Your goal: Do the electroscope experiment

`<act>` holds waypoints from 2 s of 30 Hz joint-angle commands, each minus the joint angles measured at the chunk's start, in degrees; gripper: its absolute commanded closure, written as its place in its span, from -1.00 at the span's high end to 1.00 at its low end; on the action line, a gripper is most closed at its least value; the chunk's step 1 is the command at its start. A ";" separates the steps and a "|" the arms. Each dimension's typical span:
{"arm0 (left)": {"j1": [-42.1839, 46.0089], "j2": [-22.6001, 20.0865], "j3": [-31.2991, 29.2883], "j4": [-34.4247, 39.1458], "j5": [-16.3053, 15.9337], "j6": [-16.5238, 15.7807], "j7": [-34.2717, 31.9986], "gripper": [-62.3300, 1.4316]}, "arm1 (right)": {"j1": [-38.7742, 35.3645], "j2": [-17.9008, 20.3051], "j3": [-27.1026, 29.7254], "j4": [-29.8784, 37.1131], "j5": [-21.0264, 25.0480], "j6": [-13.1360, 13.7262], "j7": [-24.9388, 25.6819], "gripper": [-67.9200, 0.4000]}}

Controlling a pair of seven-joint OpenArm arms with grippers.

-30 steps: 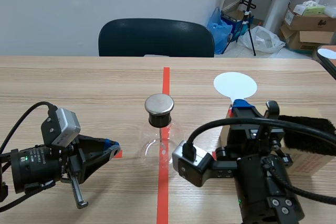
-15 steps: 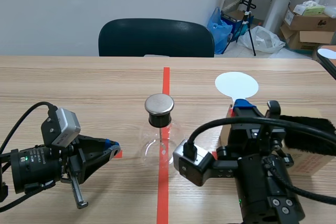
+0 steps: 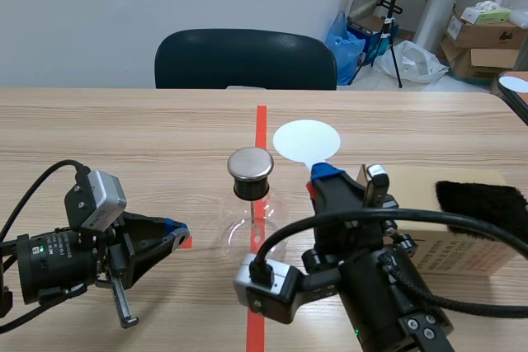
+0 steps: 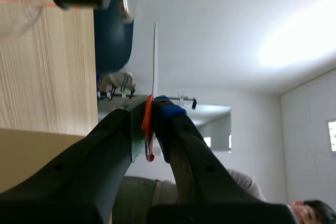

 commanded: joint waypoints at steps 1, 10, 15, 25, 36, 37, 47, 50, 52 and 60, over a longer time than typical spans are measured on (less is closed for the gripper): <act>0.13 0.11 -0.04 1.40 -0.52 -0.07 -0.76 -0.85 | 0.81 0.13 0.26 0.55 -0.04 -0.61 1.51 -0.96; 0.13 0.11 -0.04 1.40 -0.52 -0.07 -0.76 -0.85 | 0.81 0.13 0.26 0.55 -0.04 -0.61 12.24 -0.96; 0.13 0.11 -0.04 1.40 -0.52 -0.07 -0.76 -0.85 | 0.81 0.13 0.26 0.55 -0.04 -0.61 14.56 -0.96; 0.13 0.11 -0.04 1.40 -0.52 -0.07 -0.76 -0.85 | 0.81 0.13 0.26 0.55 -0.04 -0.61 14.62 -0.96; 0.13 0.11 -0.04 1.40 -0.52 -0.07 -0.76 -0.85 | 0.81 0.13 0.26 0.55 -0.04 -0.61 14.62 -0.96; 0.13 0.11 -0.04 1.40 -0.52 -0.07 -0.76 -0.85 | 0.81 0.13 0.26 0.55 -0.04 -0.61 14.62 -0.96; 0.13 0.11 -0.04 1.40 -0.52 -0.07 -0.74 -0.85 | 0.81 0.13 0.26 0.55 -0.04 -0.61 14.10 -0.96; 0.13 0.11 -0.04 1.40 -0.52 -0.07 -0.74 -0.85 | 0.81 0.13 0.26 0.55 -0.04 -0.61 12.28 -0.96; 0.13 0.11 -0.04 1.40 -0.52 -0.07 -0.74 -0.85 | 0.81 0.13 0.26 0.55 -0.04 -0.61 10.82 -0.96; 0.13 0.11 -0.04 1.40 -0.50 -0.07 -0.74 -0.85 | 0.81 0.15 0.26 0.55 -0.04 -0.61 2.14 -0.96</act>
